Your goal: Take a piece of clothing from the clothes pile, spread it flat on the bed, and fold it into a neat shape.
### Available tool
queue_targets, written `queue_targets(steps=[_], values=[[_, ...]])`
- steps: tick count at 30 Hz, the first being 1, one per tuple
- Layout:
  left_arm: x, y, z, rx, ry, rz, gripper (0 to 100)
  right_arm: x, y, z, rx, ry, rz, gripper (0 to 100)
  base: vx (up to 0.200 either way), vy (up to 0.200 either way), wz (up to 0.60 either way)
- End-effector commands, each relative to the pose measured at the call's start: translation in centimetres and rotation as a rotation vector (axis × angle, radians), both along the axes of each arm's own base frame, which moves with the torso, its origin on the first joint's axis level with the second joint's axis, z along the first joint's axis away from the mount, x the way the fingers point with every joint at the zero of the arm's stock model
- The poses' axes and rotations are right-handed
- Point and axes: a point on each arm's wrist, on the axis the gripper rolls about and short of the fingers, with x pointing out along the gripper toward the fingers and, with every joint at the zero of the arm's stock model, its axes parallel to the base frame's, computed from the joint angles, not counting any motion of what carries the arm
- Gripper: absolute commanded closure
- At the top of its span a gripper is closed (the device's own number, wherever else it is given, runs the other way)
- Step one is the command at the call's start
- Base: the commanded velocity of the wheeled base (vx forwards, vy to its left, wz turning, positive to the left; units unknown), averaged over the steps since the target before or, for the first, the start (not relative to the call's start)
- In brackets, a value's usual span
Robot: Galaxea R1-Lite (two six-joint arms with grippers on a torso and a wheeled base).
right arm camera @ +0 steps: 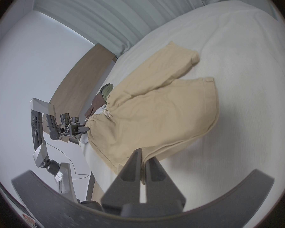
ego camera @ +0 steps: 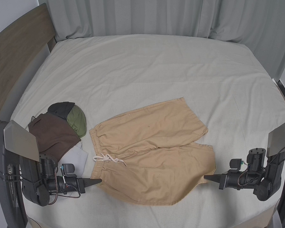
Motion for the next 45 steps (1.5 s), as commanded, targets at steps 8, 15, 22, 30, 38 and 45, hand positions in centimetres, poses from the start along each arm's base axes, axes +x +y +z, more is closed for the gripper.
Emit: queue_targets(steps=[8,15,22,30,38,45], values=[[1.1,-0.1,2.0,-0.035,-0.062,0.021,100,1.0,0.1,1.5,0.022,-0.08,-0.009,100,0.0,0.0,0.0],[1.3,-0.1,2.1,-0.036,-0.067,0.025,100,1.4,0.2,2.0,0.041,-0.097,-0.021,100,0.0,0.0,0.0],[1.6,-0.1,2.2,-0.057,-0.051,0.038,100,1.8,0.2,2.3,0.053,-0.109,-0.032,100,0.0,0.0,0.0],[2.0,-0.4,3.0,-0.122,0.009,0.074,100,2.0,0.2,3.8,0.101,-0.137,-0.055,100,0.0,0.0,0.0],[2.4,-0.4,4.3,-0.201,0.06,0.116,100,3.0,-0.1,4.5,0.123,-0.171,-0.083,100,0.0,0.0,0.0],[2.6,-0.4,4.4,-0.203,0.057,0.117,100,3.2,-0.2,4.9,0.135,-0.18,-0.093,100,0.0,0.0,0.0]])
